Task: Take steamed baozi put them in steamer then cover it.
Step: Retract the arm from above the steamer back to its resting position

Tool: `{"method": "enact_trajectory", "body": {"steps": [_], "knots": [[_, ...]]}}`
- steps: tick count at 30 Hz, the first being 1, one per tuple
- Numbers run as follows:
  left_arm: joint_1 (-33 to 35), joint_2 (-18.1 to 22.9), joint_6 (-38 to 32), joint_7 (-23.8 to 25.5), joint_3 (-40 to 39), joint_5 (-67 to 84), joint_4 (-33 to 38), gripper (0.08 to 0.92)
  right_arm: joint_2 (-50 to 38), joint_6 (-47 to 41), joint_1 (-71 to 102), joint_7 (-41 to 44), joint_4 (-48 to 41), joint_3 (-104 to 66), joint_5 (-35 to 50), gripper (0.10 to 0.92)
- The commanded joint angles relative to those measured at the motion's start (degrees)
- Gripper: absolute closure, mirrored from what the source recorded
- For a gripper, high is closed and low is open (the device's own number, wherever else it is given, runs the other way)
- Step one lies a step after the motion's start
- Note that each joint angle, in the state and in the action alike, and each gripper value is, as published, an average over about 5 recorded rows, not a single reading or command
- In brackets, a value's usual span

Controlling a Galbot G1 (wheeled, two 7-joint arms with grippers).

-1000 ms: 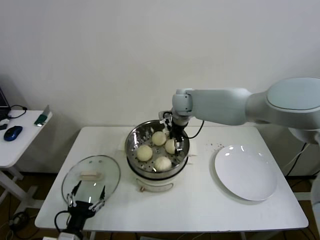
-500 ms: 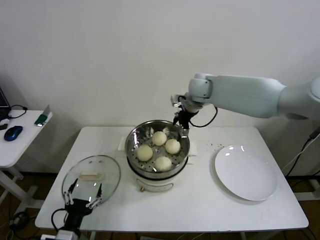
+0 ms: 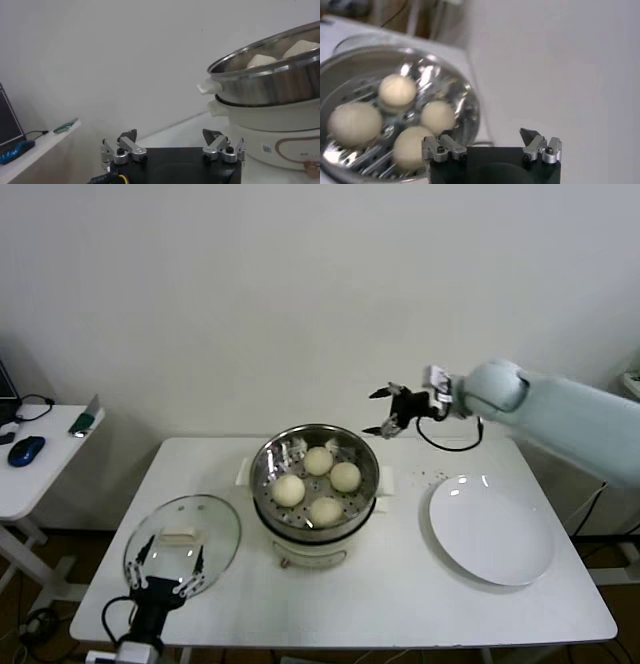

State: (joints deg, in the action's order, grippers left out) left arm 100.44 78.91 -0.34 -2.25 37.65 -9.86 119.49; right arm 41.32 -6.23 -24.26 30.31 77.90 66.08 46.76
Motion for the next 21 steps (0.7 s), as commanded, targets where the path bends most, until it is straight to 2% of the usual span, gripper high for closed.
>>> {"method": "enact_trajectory", "body": {"steps": [1,8,14,21], "knots": [[0.0,0.66,0.14,-1.12,-0.25,-4.44,1.15,0.177,-15.63,10.63,41.32,-15.08,9.05,-44.51,-2.62,0.203],[-0.62,1.21,0.92,-2.63,-0.27,-10.03,1.81,0.177,-11.88,12.46,64.99,-18.63,13.88,-68.86,-5.08,0.203],[-1.25,0.74,1.34,-4.06,0.63,-18.82,1.49,0.177,-2.77,9.06,83.76,-19.64,18.51,-88.15,-8.16,0.203],[-3.39,-1.39,3.5,-5.76,1.44,-35.24,0.75,0.177,8.36,3.96,95.48,-20.74,23.7,-100.11,-10.78,0.203]]}}
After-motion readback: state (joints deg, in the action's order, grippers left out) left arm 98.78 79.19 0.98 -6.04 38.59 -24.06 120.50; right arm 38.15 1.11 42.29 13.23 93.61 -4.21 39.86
